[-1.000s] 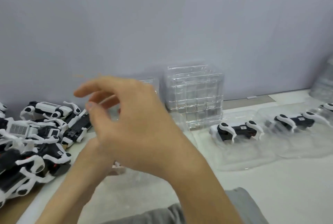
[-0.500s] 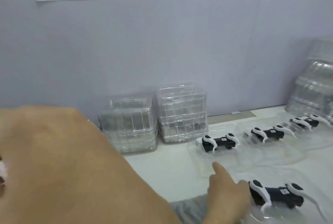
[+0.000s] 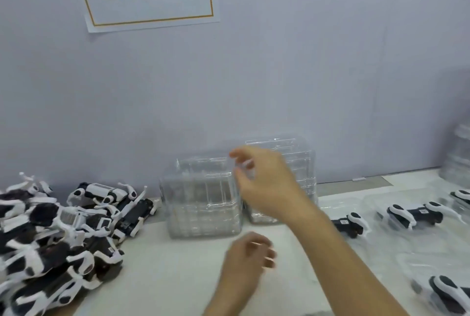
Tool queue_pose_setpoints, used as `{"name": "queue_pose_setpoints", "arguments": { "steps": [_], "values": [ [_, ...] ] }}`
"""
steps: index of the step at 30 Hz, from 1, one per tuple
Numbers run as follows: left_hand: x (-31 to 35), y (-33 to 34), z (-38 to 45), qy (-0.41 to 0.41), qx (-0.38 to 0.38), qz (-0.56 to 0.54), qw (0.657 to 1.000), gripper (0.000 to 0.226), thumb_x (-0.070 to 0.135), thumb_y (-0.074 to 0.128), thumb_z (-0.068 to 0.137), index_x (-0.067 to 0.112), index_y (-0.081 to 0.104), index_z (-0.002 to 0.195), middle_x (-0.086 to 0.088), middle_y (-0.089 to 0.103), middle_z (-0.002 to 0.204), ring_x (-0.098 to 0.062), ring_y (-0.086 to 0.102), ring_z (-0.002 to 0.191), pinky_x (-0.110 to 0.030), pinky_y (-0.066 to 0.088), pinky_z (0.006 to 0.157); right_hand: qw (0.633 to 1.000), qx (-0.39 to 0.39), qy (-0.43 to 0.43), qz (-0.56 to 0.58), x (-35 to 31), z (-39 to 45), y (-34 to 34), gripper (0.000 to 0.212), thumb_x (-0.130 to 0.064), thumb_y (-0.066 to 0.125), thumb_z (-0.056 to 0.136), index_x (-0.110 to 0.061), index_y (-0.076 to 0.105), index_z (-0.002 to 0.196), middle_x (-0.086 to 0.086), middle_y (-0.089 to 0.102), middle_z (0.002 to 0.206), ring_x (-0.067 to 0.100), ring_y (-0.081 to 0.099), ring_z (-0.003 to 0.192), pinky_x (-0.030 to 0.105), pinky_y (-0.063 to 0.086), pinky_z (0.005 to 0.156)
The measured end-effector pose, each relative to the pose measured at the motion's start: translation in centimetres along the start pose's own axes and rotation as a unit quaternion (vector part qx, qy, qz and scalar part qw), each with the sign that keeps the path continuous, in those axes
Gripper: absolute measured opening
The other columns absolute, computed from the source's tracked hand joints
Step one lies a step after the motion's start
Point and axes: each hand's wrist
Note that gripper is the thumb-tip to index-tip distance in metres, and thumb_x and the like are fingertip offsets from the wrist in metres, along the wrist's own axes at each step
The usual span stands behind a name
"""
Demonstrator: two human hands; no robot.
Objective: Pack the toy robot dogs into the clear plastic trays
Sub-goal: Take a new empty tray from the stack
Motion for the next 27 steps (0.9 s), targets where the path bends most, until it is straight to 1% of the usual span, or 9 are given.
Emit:
{"name": "queue_pose_setpoints", "arguments": {
  "steps": [4, 6, 8, 10, 13, 15, 18, 22, 27],
  "values": [
    [-3.4, -7.7, 1.5, -0.033, 0.195, -0.141, 0.97, 0.02, -0.004, 0.048, 0.097, 0.001, 0.065, 0.089, -0.013, 0.073, 0.071, -0.027, 0.066, 0.061, -0.029, 0.046, 0.057, 0.981, 0.002, 0.061, -0.187, 4.3, 4.2, 0.7, 0.052, -0.023, 0.055, 0.096, -0.021, 0.041, 0.147, -0.001, 0.043, 0.15, 0.023, 0.036, 0.139, 0.041, 0.029, 0.114],
    [-4.5, -9.1, 1.7, -0.051, 0.216, -0.196, 0.955, 0.022, -0.008, 0.044, 0.097, -0.003, 0.063, 0.087, -0.018, 0.068, 0.068, -0.031, 0.062, 0.059, -0.03, 0.05, 0.05, 0.949, -0.057, 0.105, -0.291, 6.4, 5.5, 1.0, 0.059, -0.035, 0.056, 0.097, -0.025, 0.031, 0.15, -0.004, 0.033, 0.156, 0.024, 0.03, 0.143, 0.048, 0.024, 0.111],
    [-5.2, -9.7, 2.2, -0.054, 0.228, -0.205, 0.95, 0.023, -0.007, 0.043, 0.096, -0.001, 0.062, 0.086, -0.017, 0.066, 0.068, -0.031, 0.061, 0.059, -0.031, 0.048, 0.048, 0.933, -0.086, 0.138, -0.321, 8.0, 6.4, 1.1, 0.051, -0.043, 0.059, 0.096, -0.031, 0.043, 0.143, -0.006, 0.046, 0.147, 0.021, 0.039, 0.137, 0.047, 0.024, 0.106],
    [-5.1, -9.7, 2.5, -0.033, 0.222, -0.179, 0.958, 0.021, -0.006, 0.046, 0.096, 0.001, 0.064, 0.087, -0.013, 0.067, 0.068, -0.028, 0.062, 0.058, -0.03, 0.046, 0.05, 0.94, -0.067, 0.134, -0.308, 8.9, 6.8, 1.3, 0.031, -0.042, 0.065, 0.093, -0.038, 0.06, 0.123, -0.013, 0.064, 0.118, 0.016, 0.051, 0.123, 0.039, 0.024, 0.094],
    [-4.9, -9.4, 2.8, -0.025, 0.216, -0.171, 0.961, 0.021, -0.004, 0.047, 0.096, 0.002, 0.065, 0.087, -0.011, 0.067, 0.069, -0.025, 0.062, 0.057, -0.03, 0.046, 0.052, 0.959, -0.034, 0.125, -0.251, 9.0, 7.4, 0.2, 0.01, -0.035, 0.073, 0.087, -0.04, 0.066, 0.093, -0.018, 0.063, 0.085, 0.012, 0.059, 0.103, 0.034, 0.022, 0.081],
    [-4.9, -9.5, 2.8, -0.03, 0.219, -0.184, 0.958, 0.021, -0.003, 0.047, 0.096, 0.004, 0.065, 0.088, -0.011, 0.068, 0.072, -0.025, 0.063, 0.06, -0.032, 0.047, 0.054, 0.972, -0.016, 0.128, -0.197, 8.4, 8.2, -0.9, 0.012, -0.036, 0.078, 0.083, -0.041, 0.066, 0.086, -0.017, 0.066, 0.085, 0.012, 0.06, 0.098, 0.036, 0.03, 0.088],
    [-5.0, -9.7, 2.8, -0.032, 0.219, -0.201, 0.954, 0.022, -0.001, 0.047, 0.096, 0.006, 0.066, 0.089, -0.008, 0.069, 0.071, -0.024, 0.064, 0.061, -0.032, 0.048, 0.056, 0.984, 0.006, 0.115, -0.136, 7.2, 8.8, -2.6, 0.011, -0.034, 0.079, 0.083, -0.039, 0.071, 0.089, -0.013, 0.069, 0.087, 0.012, 0.063, 0.094, 0.05, 0.04, 0.102],
    [-5.0, -9.9, 2.7, -0.035, 0.217, -0.212, 0.952, 0.021, 0.0, 0.047, 0.095, 0.007, 0.066, 0.089, -0.006, 0.069, 0.07, -0.023, 0.063, 0.06, -0.031, 0.047, 0.056, 0.99, 0.025, 0.09, -0.102, 5.6, 8.7, -3.2, 0.012, -0.028, 0.078, 0.084, -0.035, 0.073, 0.093, -0.012, 0.07, 0.091, 0.012, 0.065, 0.093, 0.055, 0.039, 0.105],
    [-4.9, -10.0, 2.6, -0.023, 0.219, -0.214, 0.952, 0.021, 0.0, 0.048, 0.095, 0.007, 0.066, 0.088, -0.004, 0.07, 0.067, -0.021, 0.064, 0.058, -0.032, 0.048, 0.058, 0.988, 0.116, 0.011, -0.1, 2.6, 7.6, -3.3, 0.013, -0.03, 0.08, 0.082, -0.036, 0.07, 0.089, -0.018, 0.069, 0.083, 0.012, 0.064, 0.091, 0.051, 0.038, 0.106]
  ]
}}
Point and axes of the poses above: each hand's wrist, its own z-axis towards the middle knuckle, its own y-axis out of the palm, x = y × z
